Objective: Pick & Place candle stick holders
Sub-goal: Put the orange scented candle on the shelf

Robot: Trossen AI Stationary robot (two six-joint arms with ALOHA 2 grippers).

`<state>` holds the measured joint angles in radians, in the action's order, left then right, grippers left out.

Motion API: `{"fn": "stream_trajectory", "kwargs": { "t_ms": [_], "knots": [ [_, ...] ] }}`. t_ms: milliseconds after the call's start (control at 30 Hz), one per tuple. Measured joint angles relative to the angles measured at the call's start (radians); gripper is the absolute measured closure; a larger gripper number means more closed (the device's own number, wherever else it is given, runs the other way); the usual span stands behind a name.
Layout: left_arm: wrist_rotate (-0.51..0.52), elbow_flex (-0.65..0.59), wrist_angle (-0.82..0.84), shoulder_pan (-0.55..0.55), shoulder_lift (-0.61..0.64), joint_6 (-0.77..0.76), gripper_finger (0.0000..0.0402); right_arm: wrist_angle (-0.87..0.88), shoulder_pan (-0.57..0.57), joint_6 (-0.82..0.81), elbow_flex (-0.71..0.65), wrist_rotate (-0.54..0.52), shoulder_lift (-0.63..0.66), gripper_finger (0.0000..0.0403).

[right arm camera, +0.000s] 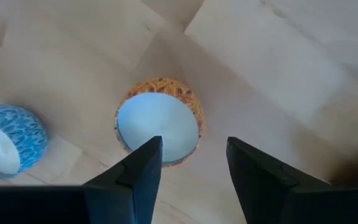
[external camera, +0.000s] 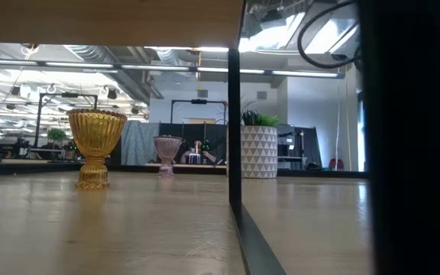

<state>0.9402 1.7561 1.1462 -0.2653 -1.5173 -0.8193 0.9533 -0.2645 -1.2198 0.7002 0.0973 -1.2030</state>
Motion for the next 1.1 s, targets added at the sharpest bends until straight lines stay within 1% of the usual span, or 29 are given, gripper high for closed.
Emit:
{"fn": "stream_trajectory", "kwargs": {
  "t_ms": [133,333,633,933,1100],
  "knots": [
    [0.0,0.0,0.0,0.0,0.0,-0.005,0.0261,-0.073,-0.007,-0.013,-0.048,0.045,0.0,0.0221],
    [0.0,0.0,0.0,0.0,0.0,-0.005,0.0261,-0.071,-0.025,-0.03,-0.053,0.06,0.0,0.0221],
    [0.0,0.0,0.0,0.0,0.0,-0.005,0.0261,-0.071,-0.041,-0.052,-0.054,0.033,0.0,0.0224],
    [0.0,0.0,-0.015,0.0,-0.001,-0.005,0.0261,-0.071,-0.041,-0.053,-0.053,0.01,0.0,0.0256],
    [-0.007,0.0,-0.018,0.0,-0.003,-0.005,0.0261,-0.071,-0.041,-0.058,-0.053,0.009,0.0,0.0258]
  ]
}}
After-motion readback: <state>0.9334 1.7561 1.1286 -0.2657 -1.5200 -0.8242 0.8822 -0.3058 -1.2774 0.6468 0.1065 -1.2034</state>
